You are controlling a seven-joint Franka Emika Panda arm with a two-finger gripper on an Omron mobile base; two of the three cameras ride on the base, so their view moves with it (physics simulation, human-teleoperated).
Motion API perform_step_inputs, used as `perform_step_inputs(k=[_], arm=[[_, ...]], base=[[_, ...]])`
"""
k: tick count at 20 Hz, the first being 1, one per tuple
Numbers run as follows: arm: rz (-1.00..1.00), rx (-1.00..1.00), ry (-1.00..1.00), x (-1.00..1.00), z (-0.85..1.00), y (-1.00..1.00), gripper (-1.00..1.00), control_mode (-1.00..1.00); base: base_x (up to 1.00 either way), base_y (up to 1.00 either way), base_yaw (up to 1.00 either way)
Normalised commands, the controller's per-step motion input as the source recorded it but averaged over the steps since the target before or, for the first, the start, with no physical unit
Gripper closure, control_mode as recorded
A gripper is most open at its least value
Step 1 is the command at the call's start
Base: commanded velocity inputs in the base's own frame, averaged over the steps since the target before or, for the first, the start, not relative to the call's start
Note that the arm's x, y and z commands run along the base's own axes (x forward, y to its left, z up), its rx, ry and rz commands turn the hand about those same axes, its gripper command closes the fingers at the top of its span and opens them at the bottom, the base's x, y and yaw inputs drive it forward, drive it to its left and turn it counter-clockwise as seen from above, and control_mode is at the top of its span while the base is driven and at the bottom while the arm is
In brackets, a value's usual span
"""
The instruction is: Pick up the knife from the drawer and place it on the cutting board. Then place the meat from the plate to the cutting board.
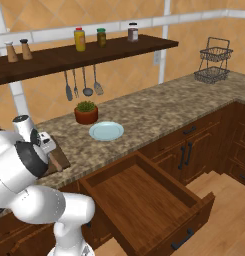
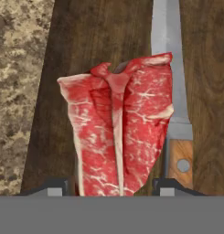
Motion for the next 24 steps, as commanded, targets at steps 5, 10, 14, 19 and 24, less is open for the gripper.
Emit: perform_step_inputs(k=[5,10,14,19,24], arm=[[0.00,0.00,-0.15,-0.40,0.41,0.00,-1.00,-1.00],[0.00,0.13,-0.41,-0.95,0.73,-0.74,-1.00,-1.00],[0.00,0.20,-0.51,-1.00,0.81,-1.00,-1.00,-1.00],[0.00,0.23,-0.48,-1.00,0.86,-1.00,-1.00,-1.00],[0.00,0.26,-0.45,-1.00,0.92,-1.00,-1.00,-1.00]], base=[[0.00,0.00,0.00],[0.00,0.00,0.00],[0.00,0.00,0.00],[0.00,0.00,0.00],[0.00,0.00,0.00]])
